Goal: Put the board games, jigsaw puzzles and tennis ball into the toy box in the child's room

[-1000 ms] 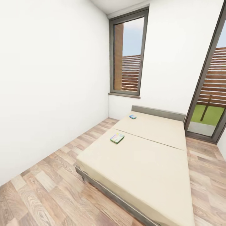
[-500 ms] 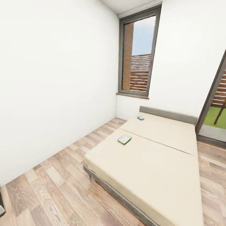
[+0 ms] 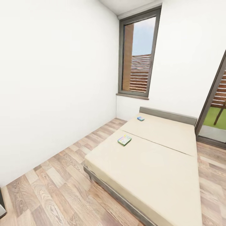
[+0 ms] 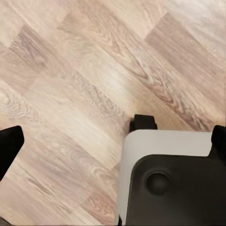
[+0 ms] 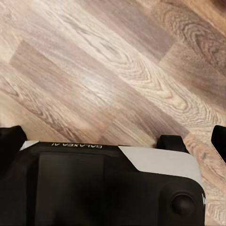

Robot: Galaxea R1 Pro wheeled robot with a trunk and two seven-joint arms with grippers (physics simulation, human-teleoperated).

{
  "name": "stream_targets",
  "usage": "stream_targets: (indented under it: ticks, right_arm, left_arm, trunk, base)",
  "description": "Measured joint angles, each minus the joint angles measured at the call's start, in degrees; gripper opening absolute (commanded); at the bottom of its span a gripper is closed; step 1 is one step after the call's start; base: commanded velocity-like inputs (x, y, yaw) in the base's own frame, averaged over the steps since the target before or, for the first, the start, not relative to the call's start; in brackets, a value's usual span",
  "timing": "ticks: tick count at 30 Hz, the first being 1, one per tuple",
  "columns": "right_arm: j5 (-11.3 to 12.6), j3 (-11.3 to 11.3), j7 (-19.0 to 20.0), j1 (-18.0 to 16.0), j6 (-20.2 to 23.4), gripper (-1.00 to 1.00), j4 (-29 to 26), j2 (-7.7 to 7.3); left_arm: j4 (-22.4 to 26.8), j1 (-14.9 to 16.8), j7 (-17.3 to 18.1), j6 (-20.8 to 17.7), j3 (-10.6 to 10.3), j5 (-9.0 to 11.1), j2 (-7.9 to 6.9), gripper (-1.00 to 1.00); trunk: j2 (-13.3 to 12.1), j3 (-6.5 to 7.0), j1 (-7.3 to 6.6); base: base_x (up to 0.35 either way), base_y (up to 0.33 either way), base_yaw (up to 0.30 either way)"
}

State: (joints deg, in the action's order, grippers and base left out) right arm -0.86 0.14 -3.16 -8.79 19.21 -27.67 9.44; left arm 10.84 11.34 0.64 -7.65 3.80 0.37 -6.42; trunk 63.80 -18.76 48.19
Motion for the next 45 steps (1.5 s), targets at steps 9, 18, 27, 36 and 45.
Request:
stream_targets:
  ticks: [9,18,27,36,45]
  right_arm:
    - [0.04,0.01,0.0,-4.98,2.69,1.0,-0.77,0.54]
    - [-0.02,0.03,-0.13,-6.65,2.99,1.0,-0.86,0.54]
    - [-0.13,0.81,-0.01,-6.83,1.56,1.0,-0.92,0.56]
    - [-0.03,3.03,0.65,-6.82,-1.66,1.0,-0.95,0.56]
    - [-0.02,5.41,0.49,-6.55,-2.55,1.0,-0.65,0.56]
  left_arm:
    - [0.03,6.65,-0.13,-2.9,5.16,-0.05,-2.17,1.0]
    - [0.08,10.09,-0.24,-3.09,8.61,0.01,-3.09,1.0]
    - [0.09,10.9,0.02,-1.22,11.14,0.03,-3.08,1.0]
    - [-0.1,10.98,1.11,1.36,12.81,0.07,-3.45,1.0]
    - [-0.15,10.96,4.28,1.82,12.84,0.01,-3.36,1.0]
  trunk:
    - [-3.61,1.61,-1.98]
    - [-7.23,3.23,-3.96]
    - [-10.84,4.85,-5.94]
    - [-14.45,6.46,-7.91]
    - [-18.07,8.08,-9.89]
  base:
    - [0.0,0.0,0.0]
    - [0.0,0.0,0.0]
    - [0.0,0.0,0.0]
    - [0.0,0.0,0.0]
    - [0.0,0.0,0.106]
